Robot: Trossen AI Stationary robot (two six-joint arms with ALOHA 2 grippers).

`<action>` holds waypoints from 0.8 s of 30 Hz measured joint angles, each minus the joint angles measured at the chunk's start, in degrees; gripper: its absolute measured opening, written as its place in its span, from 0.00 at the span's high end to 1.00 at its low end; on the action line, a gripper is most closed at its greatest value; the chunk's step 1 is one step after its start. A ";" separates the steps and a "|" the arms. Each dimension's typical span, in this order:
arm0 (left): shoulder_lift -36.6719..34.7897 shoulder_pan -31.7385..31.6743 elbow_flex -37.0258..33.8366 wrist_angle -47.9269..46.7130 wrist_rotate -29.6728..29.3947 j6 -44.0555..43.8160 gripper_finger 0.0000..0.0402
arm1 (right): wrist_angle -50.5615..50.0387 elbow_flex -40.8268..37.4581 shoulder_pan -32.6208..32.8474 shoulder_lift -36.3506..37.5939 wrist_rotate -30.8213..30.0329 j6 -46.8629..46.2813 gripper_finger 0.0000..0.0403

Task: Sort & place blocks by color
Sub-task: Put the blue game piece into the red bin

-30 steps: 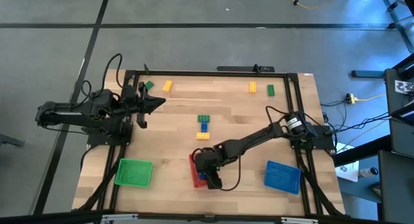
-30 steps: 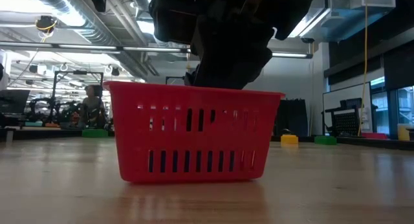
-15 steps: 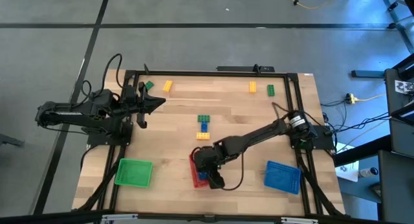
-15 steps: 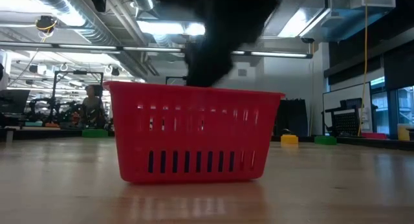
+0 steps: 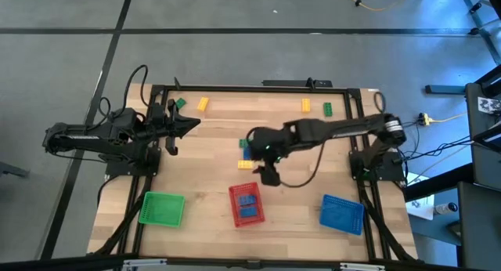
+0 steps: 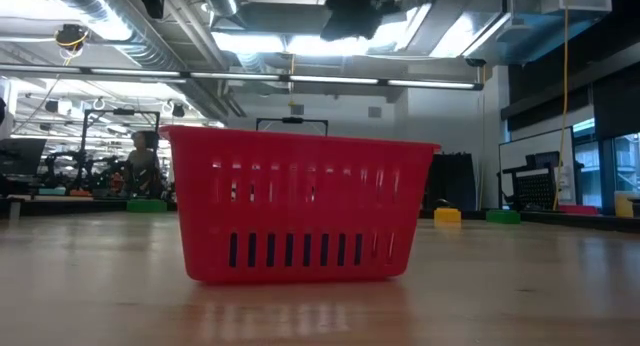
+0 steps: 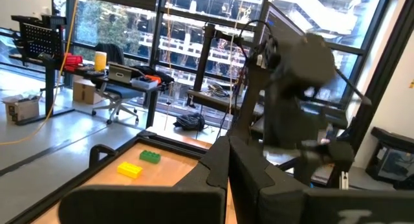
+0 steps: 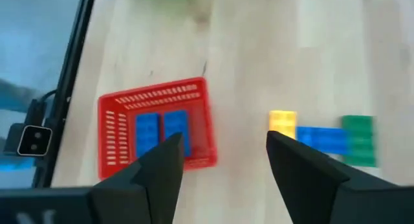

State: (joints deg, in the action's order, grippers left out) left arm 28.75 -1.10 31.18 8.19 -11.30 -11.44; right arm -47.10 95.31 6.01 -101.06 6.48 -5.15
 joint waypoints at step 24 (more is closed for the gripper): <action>0.00 0.00 0.00 0.02 1.72 0.05 1.00 | 50.41 -47.34 -8.57 43.58 -1.11 -12.86 0.45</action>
State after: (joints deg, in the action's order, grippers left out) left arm 28.75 -1.10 31.18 8.21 -9.58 -11.39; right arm 3.31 47.96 -2.55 -57.48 5.38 -18.01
